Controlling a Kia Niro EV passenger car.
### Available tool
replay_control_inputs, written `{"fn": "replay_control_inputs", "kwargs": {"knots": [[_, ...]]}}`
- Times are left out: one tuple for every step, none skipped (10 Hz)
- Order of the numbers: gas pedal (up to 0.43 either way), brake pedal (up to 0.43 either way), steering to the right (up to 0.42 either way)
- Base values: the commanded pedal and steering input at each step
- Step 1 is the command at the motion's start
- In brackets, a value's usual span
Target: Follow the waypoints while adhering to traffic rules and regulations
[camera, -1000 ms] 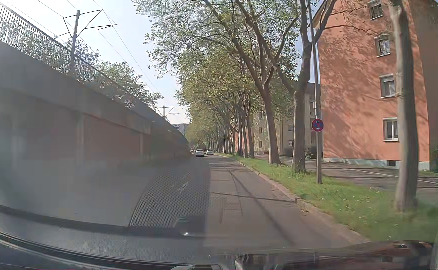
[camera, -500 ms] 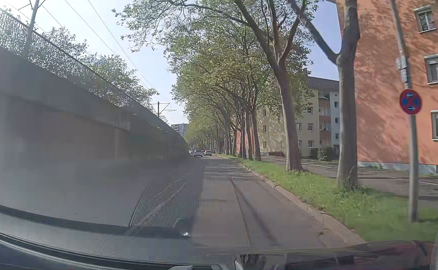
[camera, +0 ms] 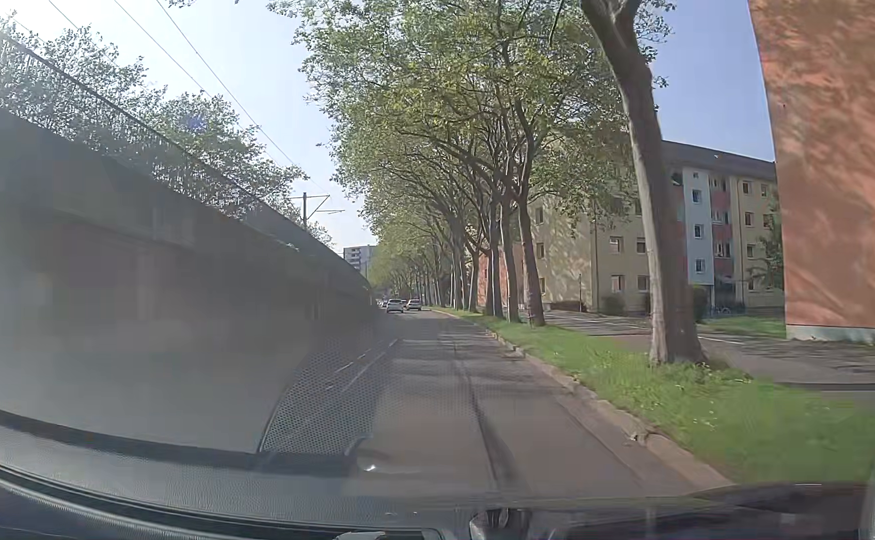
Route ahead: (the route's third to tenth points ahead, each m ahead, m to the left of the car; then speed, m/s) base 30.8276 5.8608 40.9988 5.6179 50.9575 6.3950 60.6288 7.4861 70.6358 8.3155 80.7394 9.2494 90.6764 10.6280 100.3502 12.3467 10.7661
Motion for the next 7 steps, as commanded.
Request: {"fn": "replay_control_inputs", "kwargs": {"knots": [[0.067, 0.0, -0.005], [0.079, 0.0, -0.006], [0.079, 0.0, -0.008], [0.079, 0.0, -0.011], [0.079, 0.0, -0.011], [0.079, 0.0, -0.01], [0.087, 0.0, -0.009]]}}
